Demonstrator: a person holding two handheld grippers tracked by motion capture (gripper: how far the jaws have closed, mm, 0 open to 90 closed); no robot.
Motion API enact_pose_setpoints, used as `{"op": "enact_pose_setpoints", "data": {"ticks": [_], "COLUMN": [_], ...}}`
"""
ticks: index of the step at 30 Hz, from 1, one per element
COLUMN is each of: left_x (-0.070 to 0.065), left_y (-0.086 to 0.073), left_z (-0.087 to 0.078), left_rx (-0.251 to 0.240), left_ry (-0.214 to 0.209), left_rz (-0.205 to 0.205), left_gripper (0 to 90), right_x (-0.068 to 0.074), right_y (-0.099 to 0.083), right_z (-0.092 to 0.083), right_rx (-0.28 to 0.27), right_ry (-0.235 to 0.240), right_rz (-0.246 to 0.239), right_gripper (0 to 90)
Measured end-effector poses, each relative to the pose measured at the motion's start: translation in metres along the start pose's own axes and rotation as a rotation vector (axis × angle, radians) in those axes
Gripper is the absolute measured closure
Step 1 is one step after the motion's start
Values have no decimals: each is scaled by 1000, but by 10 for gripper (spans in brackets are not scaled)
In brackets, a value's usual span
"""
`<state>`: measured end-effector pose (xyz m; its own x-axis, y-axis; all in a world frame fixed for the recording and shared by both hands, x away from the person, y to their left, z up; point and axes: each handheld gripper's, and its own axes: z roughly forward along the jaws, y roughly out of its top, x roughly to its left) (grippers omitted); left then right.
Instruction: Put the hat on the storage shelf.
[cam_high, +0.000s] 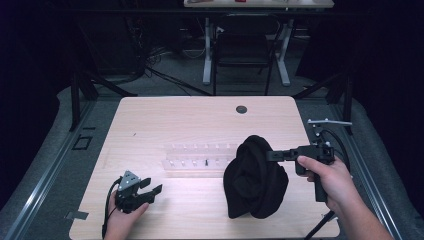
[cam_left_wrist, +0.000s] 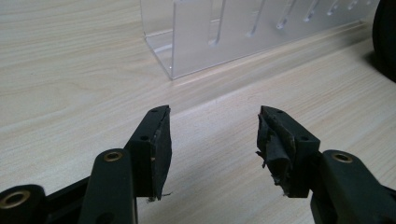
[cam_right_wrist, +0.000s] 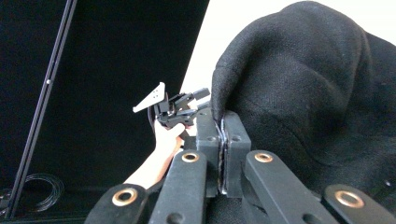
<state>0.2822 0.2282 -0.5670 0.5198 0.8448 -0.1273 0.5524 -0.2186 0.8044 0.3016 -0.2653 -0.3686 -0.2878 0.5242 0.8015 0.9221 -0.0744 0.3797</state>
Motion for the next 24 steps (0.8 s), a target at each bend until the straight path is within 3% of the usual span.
{"op": "enact_pose_setpoints", "data": {"ticks": [24], "left_x": [2], "left_y": [0], "left_z": [-1], "left_rx": [3], "left_ry": [0], "left_rz": [-7], "left_gripper": [438], "right_x": [24], "right_y": [19], "right_z": [-17], "right_rx": [-75], "right_ry": [37], "right_rz": [-29], "right_gripper": [882]}}
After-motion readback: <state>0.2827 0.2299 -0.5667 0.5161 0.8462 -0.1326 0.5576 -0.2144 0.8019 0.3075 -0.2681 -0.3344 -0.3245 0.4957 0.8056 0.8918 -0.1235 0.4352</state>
